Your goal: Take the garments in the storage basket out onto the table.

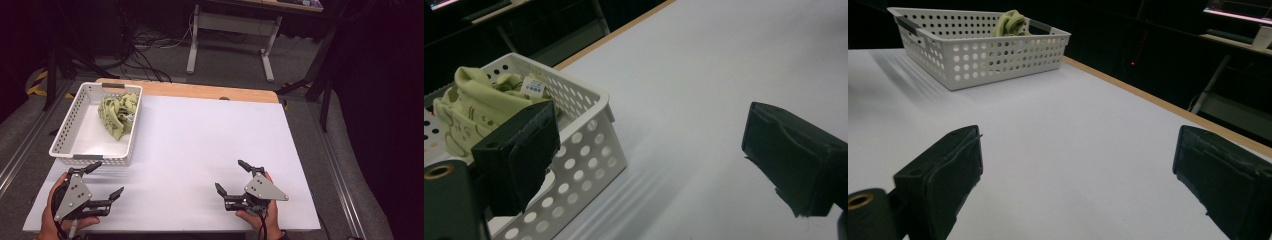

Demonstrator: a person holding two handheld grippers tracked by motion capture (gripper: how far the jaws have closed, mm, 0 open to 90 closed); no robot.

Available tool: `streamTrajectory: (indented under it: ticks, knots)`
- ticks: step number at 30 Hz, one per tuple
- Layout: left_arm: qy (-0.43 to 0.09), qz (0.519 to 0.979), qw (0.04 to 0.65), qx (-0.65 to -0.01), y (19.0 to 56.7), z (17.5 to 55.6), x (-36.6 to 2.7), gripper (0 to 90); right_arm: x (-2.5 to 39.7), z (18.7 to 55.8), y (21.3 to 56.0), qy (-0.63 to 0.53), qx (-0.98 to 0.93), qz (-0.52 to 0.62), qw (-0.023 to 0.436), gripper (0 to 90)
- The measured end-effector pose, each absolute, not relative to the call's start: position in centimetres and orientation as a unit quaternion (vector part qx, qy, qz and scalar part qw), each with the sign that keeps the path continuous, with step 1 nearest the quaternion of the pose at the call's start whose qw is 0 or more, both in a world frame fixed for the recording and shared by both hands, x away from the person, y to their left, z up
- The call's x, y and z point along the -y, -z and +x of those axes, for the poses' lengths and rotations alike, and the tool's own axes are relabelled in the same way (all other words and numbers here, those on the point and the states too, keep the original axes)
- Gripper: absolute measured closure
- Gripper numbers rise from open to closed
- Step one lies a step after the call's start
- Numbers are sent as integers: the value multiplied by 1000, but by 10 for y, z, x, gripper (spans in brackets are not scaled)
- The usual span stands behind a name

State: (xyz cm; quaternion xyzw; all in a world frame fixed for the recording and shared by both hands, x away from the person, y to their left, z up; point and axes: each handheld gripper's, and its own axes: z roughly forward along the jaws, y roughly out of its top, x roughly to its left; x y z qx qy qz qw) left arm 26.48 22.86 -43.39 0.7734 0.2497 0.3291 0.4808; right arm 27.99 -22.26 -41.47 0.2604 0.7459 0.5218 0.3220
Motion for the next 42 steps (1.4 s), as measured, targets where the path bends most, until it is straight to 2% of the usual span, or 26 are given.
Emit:
streamTrajectory:
  ticks: [6, 13, 27, 42]
  knots:
    - [-316, 780, 477, -255, 437, 270, -225, 90, 233, 278, 415, -526, -734, 275, 330, 74]
    - [-327, 782, 470, -246, 432, 268, -222, 105, 237, 274, 415, -513, -731, 273, 357, 86]
    - [-335, 771, 464, -280, 421, 275, -227, 139, 241, 276, 419, -508, -728, 290, 357, 90]
    - [-344, 774, 441, -298, 395, 290, -236, 94, 239, 277, 422, -505, -733, 287, 354, 91]
